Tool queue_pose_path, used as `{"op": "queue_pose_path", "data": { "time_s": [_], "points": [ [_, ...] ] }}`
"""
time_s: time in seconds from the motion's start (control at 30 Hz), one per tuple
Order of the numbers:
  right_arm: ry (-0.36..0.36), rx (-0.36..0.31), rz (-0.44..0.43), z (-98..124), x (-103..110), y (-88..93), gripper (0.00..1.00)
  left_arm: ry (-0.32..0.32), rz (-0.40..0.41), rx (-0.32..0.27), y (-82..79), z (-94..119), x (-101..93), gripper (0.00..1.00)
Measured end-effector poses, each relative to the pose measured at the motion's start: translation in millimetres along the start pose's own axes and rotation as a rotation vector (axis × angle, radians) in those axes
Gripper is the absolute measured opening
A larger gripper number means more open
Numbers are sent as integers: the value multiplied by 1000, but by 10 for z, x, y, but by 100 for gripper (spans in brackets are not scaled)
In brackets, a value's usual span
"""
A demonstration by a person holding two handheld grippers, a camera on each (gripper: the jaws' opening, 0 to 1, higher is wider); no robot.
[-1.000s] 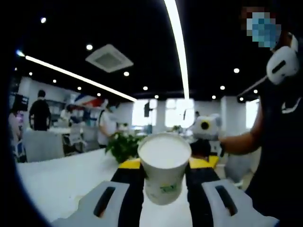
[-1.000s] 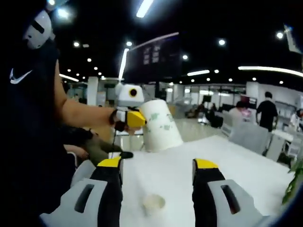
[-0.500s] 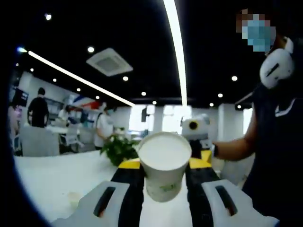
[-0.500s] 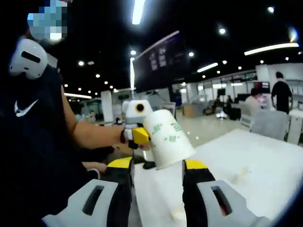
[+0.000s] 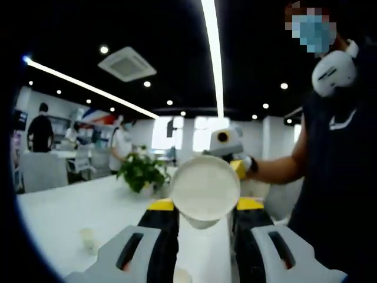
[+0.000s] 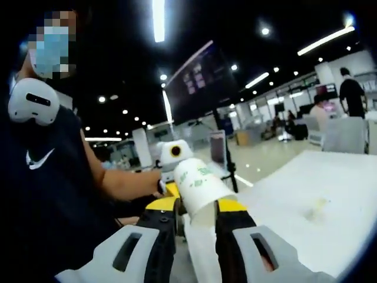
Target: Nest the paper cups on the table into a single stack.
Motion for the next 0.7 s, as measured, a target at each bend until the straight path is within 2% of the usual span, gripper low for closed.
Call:
{"op": "queue_pose_path", "data": {
  "time_s": [0.07, 0.27, 0.43, 0.57, 0.7],
  "points": [
    [-9, 11, 2, -20, 1, 11, 12, 7, 0, 7, 16, 12, 3, 32],
    [-62, 16, -30, -47, 36, -2, 7, 12, 2, 38, 55, 34, -11, 33],
    [-125, -4, -51, -57, 104, -89, 1, 12, -8, 60, 49, 20, -32, 31],
    [-151, -16, -41, -60, 148, -162, 0, -6, -11, 71, 28, 33, -16, 19],
    [-157, -24, -41, -56, 148, -218, 0, -59, -16, 73, 30, 39, 27, 41]
  ]
}}
Point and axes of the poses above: the point that each gripper's makers call its tool centre point, and the gripper's own axes: z roughly backward along the fingers, x roughly to its left, y roughly out of its underside, the point moved 10 cm from there along z, roughly backward along the fingers, and after that the axes turned 5 degrees about -z, right-handed, at the moved point
